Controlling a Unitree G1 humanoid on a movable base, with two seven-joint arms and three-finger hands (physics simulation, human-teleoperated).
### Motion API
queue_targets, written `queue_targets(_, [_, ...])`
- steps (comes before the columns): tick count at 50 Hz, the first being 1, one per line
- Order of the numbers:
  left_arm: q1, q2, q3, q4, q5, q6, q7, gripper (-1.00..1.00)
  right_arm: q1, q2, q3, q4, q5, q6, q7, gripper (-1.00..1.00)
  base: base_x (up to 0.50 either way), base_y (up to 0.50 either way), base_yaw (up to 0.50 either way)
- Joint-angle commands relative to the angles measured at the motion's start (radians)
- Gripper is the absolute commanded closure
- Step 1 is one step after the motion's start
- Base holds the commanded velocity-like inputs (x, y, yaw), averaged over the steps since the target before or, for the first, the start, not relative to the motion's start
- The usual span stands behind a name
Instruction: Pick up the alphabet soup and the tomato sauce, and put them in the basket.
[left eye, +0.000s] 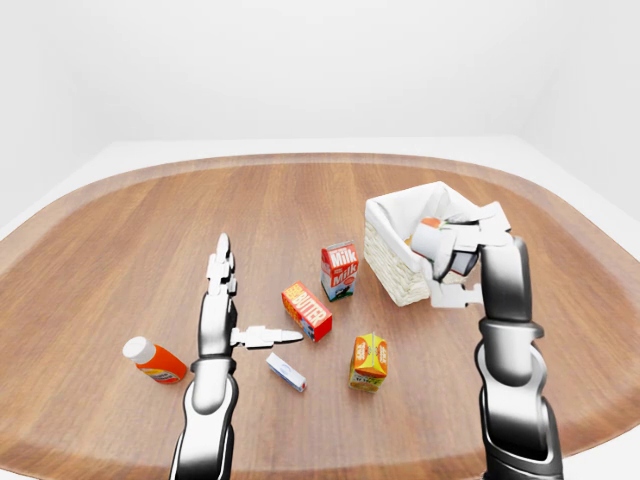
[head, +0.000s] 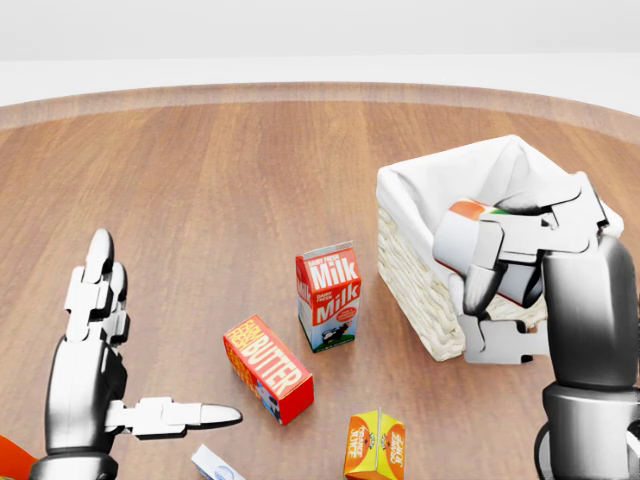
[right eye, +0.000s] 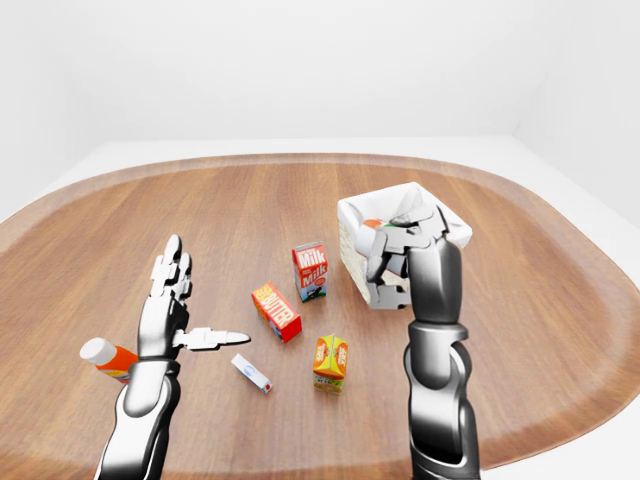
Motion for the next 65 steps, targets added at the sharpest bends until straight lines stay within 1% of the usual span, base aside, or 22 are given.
queue_targets(1, [-0.001,0.001,0.005,0.003,-0.008,0.0,0.0,-1.0,-0.1,0.002,0.079,-0.049,-0.109,0.084,-0.013,1.0,0.0,0.0,0.0])
queue_targets(5, [-0.001,0.001,0.005,0.008,-0.008,0.0,-0.001,-1.0,-0.153,-0.008,0.081,-0.009,-0.155,0.098,-0.023,1.0,0.0,0.0,0.0])
queue_targets(8, [0.0,0.0,0.005,0.007,-0.008,0.0,-0.002,-1.0,-0.183,-0.018,0.077,0.033,-0.177,0.097,-0.038,1.0,0.0,0.0,0.0])
queue_targets(12, [0.002,-0.001,0.003,0.002,-0.007,0.0,-0.001,-1.0,-0.246,-0.042,0.072,0.156,-0.234,0.078,-0.091,1.0,0.0,0.0,0.0])
queue_targets(14, [0.002,0.0,0.002,0.004,-0.007,0.0,-0.001,-1.0,-0.276,-0.051,0.068,0.219,-0.25,0.073,-0.114,1.0,0.0,0.0,0.0])
queue_targets(15, [0.004,-0.001,0.001,-0.003,-0.007,0.0,-0.001,-1.0,-0.305,-0.063,0.068,0.277,-0.273,0.064,-0.141,1.0,0.0,0.0,0.0])
queue_targets(21, [0.004,-0.001,0.0,-0.004,-0.007,0.0,-0.001,-1.0,-0.406,-0.094,0.063,0.475,-0.318,0.051,-0.222,1.0,0.0,0.0,0.0])
queue_targets(22, [0.004,-0.001,0.0,-0.004,-0.006,0.0,0.0,-1.0,-0.433,-0.103,0.062,0.535,-0.327,0.047,-0.247,1.0,0.0,0.0,0.0])
queue_targets(24, [0.004,-0.001,0.0,-0.004,-0.007,0.0,-0.001,-1.0,-0.453,-0.111,0.062,0.584,-0.327,0.042,-0.266,1.0,0.0,0.0,0.0])
queue_targets(28, [0.004,-0.001,0.0,-0.004,-0.006,0.0,0.0,-1.0,-0.509,-0.127,0.068,0.702,-0.353,0.038,-0.314,1.0,0.0,0.0,0.0])
queue_targets(31, [0.004,-0.001,0.0,-0.004,-0.007,0.0,-0.001,-1.0,-0.54,-0.136,0.071,0.762,-0.371,0.041,-0.338,1.0,0.0,0.0,0.0])
queue_targets(38, [0.004,-0.001,0.0,-0.004,-0.006,0.0,0.0,-1.0,-0.66,-0.168,0.076,0.973,-0.399,0.041,-0.412,1.0,0.0,0.0,0.0])
queue_targets(42, [0.004,-0.001,0.0,-0.004,-0.007,0.0,-0.001,-1.0,-0.708,-0.179,0.079,1.038,-0.406,0.051,-0.424,1.0,0.0,0.0,0.0])
queue_targets(46, [0.004,-0.001,0.0,-0.004,-0.007,0.0,0.0,-1.0,-0.748,-0.19,0.085,1.107,-0.416,0.049,-0.448,1.0,0.0,0.0,0.0])
queue_targets(48, [0.004,-0.001,0.0,-0.004,-0.007,0.0,-0.001,-1.0,-0.788,-0.2,0.087,1.176,-0.422,0.043,-0.473,1.0,0.0,0.0,0.0])
queue_targets(50, [0.004,-0.001,0.0,-0.004,-0.007,0.0,-0.001,-1.0,-0.807,-0.208,0.09,1.205,-0.433,0.046,-0.485,1.0,0.0,0.0,0.0])
queue_targets(51, [0.004,-0.001,0.0,-0.004,-0.007,0.0,-0.001,-1.0,-0.831,-0.212,0.091,1.253,-0.434,0.04,-0.488,1.0,0.0,0.0,0.0])
queue_targets(53, [0.004,-0.001,0.0,-0.004,-0.007,0.0,0.0,-1.0,-0.859,-0.216,0.095,1.311,-0.435,0.031,-0.488,1.0,0.0,0.0,0.0])
queue_targets(56, [-0.001,0.0,0.002,0.001,-0.01,0.0,0.0,-1.0,-0.902,-0.224,0.101,1.397,-0.44,0.034,-0.488,1.0,0.0,0.0,0.0])
queue_targets(59, [-0.001,0.0,0.002,-0.002,-0.01,0.0,-0.001,-1.0,-0.947,-0.23,0.109,1.486,-0.442,0.029,-0.488,1.0,0.0,0.0,0.0])
queue_targets(65, [-0.002,0.001,0.003,0.004,-0.011,0.0,-0.003,-1.0,-1.001,-0.232,0.127,1.614,-0.452,0.036,-0.488,1.0,0.0,0.0,0.0])
